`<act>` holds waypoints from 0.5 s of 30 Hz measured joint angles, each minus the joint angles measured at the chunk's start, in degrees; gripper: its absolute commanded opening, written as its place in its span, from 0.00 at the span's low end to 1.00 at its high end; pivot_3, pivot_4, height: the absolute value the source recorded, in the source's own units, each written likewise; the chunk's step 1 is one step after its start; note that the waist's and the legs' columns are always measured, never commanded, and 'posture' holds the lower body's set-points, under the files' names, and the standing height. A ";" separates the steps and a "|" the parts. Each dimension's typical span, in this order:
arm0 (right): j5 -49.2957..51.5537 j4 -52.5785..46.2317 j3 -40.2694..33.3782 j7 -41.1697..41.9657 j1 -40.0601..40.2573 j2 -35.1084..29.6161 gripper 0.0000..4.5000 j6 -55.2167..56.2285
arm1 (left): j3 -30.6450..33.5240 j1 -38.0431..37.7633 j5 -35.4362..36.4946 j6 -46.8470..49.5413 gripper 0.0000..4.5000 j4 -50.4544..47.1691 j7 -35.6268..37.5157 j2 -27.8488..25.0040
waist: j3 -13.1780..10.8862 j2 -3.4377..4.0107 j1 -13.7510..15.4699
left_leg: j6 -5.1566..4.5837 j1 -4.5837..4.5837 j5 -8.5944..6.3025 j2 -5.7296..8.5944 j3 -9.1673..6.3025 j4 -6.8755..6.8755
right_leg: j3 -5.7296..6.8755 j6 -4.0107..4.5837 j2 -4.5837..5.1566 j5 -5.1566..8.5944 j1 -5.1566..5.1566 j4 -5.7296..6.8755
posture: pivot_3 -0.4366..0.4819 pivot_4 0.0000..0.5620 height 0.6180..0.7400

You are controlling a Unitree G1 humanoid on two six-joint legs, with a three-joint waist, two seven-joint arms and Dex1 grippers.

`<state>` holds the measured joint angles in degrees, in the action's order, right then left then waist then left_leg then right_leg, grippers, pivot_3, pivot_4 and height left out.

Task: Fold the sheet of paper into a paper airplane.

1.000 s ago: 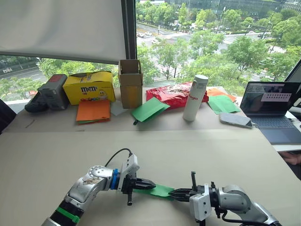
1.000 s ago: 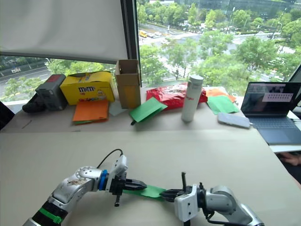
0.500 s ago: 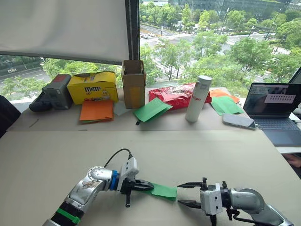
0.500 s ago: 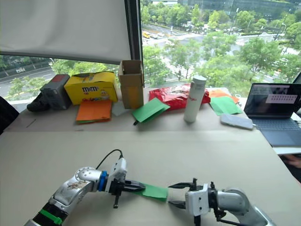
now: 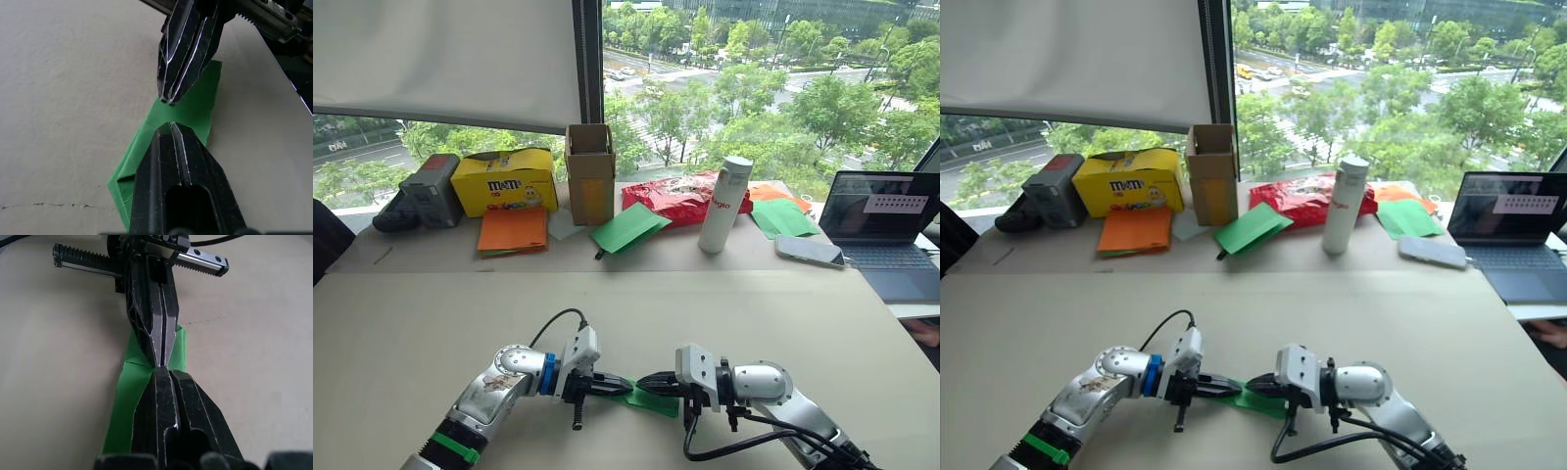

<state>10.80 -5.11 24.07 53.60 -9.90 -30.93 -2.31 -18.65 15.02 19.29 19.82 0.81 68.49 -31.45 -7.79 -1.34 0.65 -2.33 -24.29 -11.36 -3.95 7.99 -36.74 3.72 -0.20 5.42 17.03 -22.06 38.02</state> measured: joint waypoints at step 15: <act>3.59 -1.63 -9.95 1.13 10.60 -4.76 0.01 0.11 | -1.00 1.45 -0.03 -0.09 0.00 1.83 0.60 0.49 | 0.17 0.01 0.46 | -0.01 0.10 -0.03 0.02 -0.03 0.00 | 0.05 -0.01 0.13 -0.02 0.19 -0.14 | 0.48 0.27 0.99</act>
<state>14.39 -6.74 14.11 54.72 0.70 -35.69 -2.21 -19.65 16.47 19.27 19.74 2.64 69.09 -30.96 -7.62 -1.33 1.11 -2.34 -24.19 -11.39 -3.93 7.96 -36.74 3.78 -0.21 5.55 17.01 -21.87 37.88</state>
